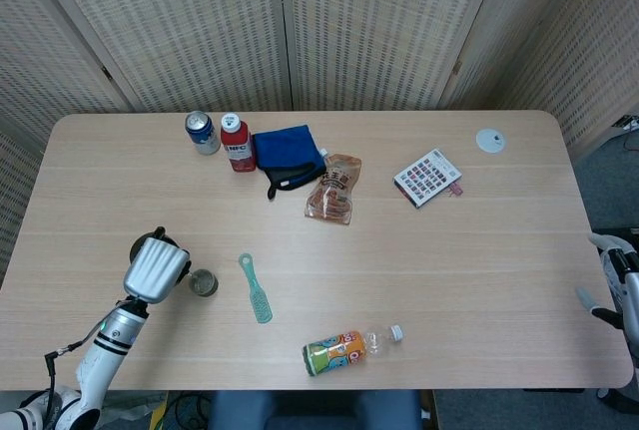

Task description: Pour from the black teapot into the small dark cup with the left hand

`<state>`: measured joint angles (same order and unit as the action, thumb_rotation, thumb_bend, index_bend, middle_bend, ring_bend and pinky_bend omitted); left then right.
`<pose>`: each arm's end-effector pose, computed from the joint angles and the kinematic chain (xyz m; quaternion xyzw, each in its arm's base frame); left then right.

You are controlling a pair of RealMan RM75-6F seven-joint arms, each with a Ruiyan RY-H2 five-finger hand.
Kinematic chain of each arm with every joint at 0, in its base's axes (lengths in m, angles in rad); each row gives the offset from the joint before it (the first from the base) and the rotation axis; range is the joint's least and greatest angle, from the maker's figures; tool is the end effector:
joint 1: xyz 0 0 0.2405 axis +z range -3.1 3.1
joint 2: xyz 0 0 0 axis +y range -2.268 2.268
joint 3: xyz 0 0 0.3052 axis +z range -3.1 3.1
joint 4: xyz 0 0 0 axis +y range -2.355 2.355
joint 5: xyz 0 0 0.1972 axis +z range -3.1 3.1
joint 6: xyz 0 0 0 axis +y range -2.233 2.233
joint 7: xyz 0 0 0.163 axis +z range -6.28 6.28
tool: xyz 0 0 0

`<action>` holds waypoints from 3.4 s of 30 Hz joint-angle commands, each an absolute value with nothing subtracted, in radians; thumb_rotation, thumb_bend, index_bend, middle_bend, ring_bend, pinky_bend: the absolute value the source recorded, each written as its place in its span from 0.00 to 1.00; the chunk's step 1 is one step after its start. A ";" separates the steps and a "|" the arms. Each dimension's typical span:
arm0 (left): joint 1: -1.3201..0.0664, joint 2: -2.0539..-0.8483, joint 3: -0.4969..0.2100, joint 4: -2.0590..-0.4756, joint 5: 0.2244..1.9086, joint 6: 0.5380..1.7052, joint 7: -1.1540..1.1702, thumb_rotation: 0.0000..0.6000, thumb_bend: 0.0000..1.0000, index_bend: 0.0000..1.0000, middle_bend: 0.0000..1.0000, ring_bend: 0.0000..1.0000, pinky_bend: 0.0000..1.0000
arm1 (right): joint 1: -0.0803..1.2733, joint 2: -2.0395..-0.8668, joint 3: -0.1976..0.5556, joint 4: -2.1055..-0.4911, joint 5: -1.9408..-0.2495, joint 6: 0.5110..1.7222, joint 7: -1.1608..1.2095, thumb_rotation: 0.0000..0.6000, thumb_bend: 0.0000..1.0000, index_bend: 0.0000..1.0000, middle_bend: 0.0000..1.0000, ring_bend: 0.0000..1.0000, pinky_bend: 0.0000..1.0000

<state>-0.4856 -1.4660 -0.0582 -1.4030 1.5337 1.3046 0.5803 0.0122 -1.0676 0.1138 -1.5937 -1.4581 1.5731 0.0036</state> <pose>-0.2501 0.3249 0.0523 -0.7600 -0.1271 -0.3331 0.5434 -0.3628 -0.1878 0.2388 0.5486 -0.3502 0.3875 0.6529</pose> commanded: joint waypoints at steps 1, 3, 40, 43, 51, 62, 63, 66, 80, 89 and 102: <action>-0.484 -1.465 -0.058 -1.406 1.533 1.304 0.580 1.00 0.40 1.00 1.00 1.00 0.44 | 0.011 -1.068 0.114 -1.593 -1.459 1.574 0.004 1.00 0.16 0.26 0.26 0.16 0.16; -0.483 -1.465 -0.058 -1.407 1.535 1.306 0.584 1.00 0.40 1.00 1.00 1.00 0.44 | 0.011 -1.067 0.114 -1.594 -1.459 1.575 0.005 1.00 0.16 0.26 0.26 0.16 0.16; -0.477 -1.457 -0.084 -1.447 1.498 1.280 0.482 1.00 0.40 1.00 1.00 1.00 0.44 | 0.007 -1.068 0.115 -1.592 -1.460 1.578 0.004 1.00 0.16 0.26 0.26 0.16 0.16; -0.475 -1.450 -0.088 -1.466 1.478 1.267 0.442 1.00 0.40 1.00 1.00 1.00 0.44 | 0.007 -1.069 0.115 -1.593 -1.460 1.577 0.002 1.00 0.16 0.26 0.26 0.16 0.16; -0.477 -1.455 -0.109 -1.462 1.486 1.287 0.317 1.00 0.40 1.00 1.00 1.00 0.44 | 0.008 -1.068 0.117 -1.598 -1.460 1.578 -0.003 1.00 0.16 0.26 0.26 0.16 0.16; -0.485 -1.439 -0.169 -1.485 1.451 1.293 0.020 1.00 0.40 1.00 1.00 1.00 0.44 | 0.014 -1.070 0.118 -1.603 -1.459 1.572 -0.012 1.00 0.16 0.26 0.26 0.16 0.16; -0.487 -1.436 -0.175 -1.489 1.440 1.285 0.004 0.99 0.40 1.00 1.00 1.00 0.44 | 0.014 -1.070 0.118 -1.604 -1.459 1.571 -0.013 1.00 0.16 0.26 0.26 0.16 0.16; -0.492 -1.428 -0.195 -1.497 1.402 1.260 -0.036 0.93 0.40 1.00 1.00 1.00 0.44 | 0.014 -1.070 0.119 -1.604 -1.459 1.572 -0.013 1.00 0.16 0.26 0.26 0.16 0.16; -0.534 -1.437 -0.250 -1.409 1.243 1.130 -0.085 0.08 0.18 1.00 1.00 0.98 0.44 | 0.013 -1.069 0.119 -1.603 -1.453 1.570 -0.013 1.00 0.16 0.26 0.26 0.16 0.16; -0.567 -1.482 -0.256 -1.273 1.230 1.099 -0.088 0.00 0.15 1.00 1.00 0.91 0.42 | 0.015 -1.070 0.121 -1.601 -1.447 1.564 -0.016 1.00 0.16 0.26 0.26 0.16 0.16; -0.598 -1.536 -0.229 -1.111 1.235 1.047 -0.063 0.00 0.15 0.93 1.00 0.84 0.35 | 0.020 -1.074 0.123 -1.593 -1.437 1.552 -0.017 1.00 0.16 0.26 0.26 0.16 0.16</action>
<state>-0.5946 -1.5315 -0.2307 -1.1178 1.2348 1.0503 -0.0610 0.0204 -1.0742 0.1231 -1.5932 -1.4370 1.5525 -0.0174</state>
